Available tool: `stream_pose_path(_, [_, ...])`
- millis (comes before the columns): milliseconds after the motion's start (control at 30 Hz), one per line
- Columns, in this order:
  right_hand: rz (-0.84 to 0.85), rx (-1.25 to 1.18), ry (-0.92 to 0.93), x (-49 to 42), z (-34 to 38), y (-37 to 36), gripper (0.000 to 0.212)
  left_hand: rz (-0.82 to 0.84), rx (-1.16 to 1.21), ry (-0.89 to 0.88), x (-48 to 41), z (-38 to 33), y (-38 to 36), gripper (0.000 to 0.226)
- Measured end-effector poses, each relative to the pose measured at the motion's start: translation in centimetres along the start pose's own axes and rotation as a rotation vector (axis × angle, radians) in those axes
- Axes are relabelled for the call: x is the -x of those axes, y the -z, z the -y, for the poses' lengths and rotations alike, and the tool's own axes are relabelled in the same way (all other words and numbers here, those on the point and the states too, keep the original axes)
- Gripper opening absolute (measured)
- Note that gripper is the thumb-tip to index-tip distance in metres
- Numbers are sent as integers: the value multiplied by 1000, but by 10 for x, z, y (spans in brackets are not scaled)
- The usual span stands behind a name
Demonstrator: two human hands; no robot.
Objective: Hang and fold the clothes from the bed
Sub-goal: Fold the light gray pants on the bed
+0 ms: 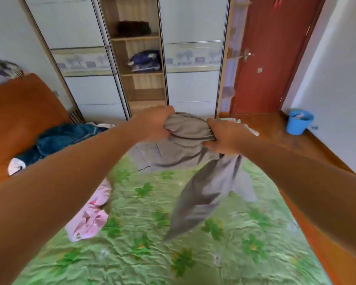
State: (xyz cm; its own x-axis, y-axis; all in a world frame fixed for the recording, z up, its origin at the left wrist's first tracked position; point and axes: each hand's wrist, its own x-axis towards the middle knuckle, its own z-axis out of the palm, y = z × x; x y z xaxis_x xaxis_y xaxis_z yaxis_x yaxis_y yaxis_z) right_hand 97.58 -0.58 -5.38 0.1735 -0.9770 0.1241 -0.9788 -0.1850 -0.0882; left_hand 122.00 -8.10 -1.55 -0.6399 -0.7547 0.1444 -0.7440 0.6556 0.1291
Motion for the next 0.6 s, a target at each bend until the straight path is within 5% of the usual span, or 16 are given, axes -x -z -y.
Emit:
stream_pose_path(200, [-5,-74,60,22,-11,35,47,-74,-144,-67,0,-40,47,41])
stream_pose_path(333, [192,-384,2,37,-28,51,86,-88,-312,-138,-3,-64,57,53])
stream_pose_path(533, [6,-864,-225,35,-57,52,39,-354,-639,-476,4,-83,33,57])
stream_pose_path(600, [104,-986,-261,29,-56,47,35,-464,-659,-547,9,-85,29,52])
